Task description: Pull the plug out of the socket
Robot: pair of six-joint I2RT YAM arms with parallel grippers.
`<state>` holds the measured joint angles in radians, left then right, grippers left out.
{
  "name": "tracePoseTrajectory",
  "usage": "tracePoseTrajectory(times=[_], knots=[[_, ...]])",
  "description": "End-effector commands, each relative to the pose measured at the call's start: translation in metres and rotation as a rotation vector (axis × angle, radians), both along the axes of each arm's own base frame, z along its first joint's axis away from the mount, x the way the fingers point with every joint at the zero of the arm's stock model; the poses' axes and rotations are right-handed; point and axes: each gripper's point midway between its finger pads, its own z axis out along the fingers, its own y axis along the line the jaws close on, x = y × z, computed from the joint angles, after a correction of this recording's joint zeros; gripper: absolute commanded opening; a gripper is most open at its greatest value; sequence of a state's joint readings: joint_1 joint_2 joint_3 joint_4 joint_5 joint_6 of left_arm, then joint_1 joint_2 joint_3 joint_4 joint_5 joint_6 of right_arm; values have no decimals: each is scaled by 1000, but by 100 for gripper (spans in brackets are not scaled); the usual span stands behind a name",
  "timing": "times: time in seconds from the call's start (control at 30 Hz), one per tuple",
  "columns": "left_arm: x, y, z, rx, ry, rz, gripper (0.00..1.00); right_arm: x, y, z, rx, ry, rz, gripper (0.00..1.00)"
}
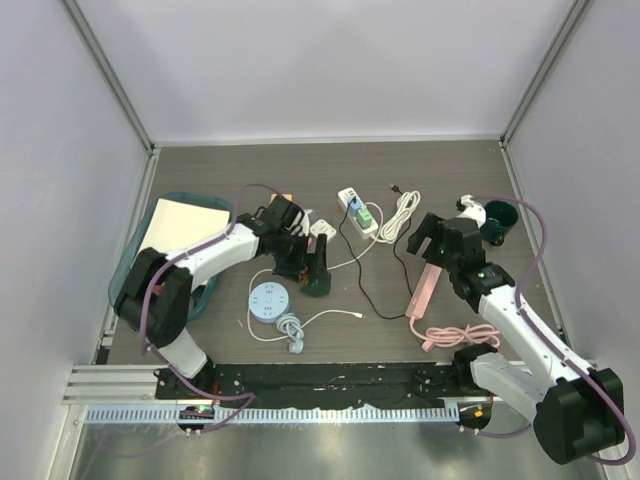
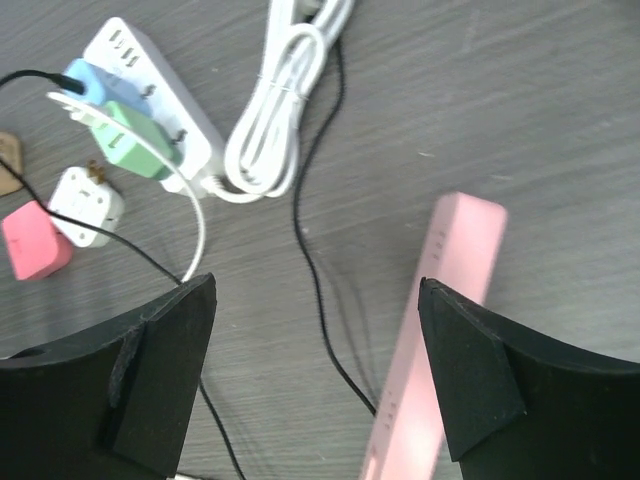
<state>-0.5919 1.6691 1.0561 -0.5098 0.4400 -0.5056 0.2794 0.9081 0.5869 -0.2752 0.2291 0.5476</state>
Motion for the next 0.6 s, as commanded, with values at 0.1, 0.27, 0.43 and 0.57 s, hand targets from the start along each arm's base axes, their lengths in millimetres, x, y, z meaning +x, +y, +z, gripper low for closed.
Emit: tracePoseTrajectory(times=[0.1, 0.27, 0.43, 0.57], knots=[[36, 14, 94, 26, -294, 50, 100, 55, 52, 42, 81, -159, 217, 85], [43, 30, 117, 71, -390, 83, 100, 88, 89, 47, 32, -209, 381, 84], [50, 62, 129, 147, -542, 161, 100, 117, 102, 42, -69, -227, 412, 84], [47, 82, 131, 184, -609, 201, 100, 136, 109, 20, -120, -199, 456, 85]])
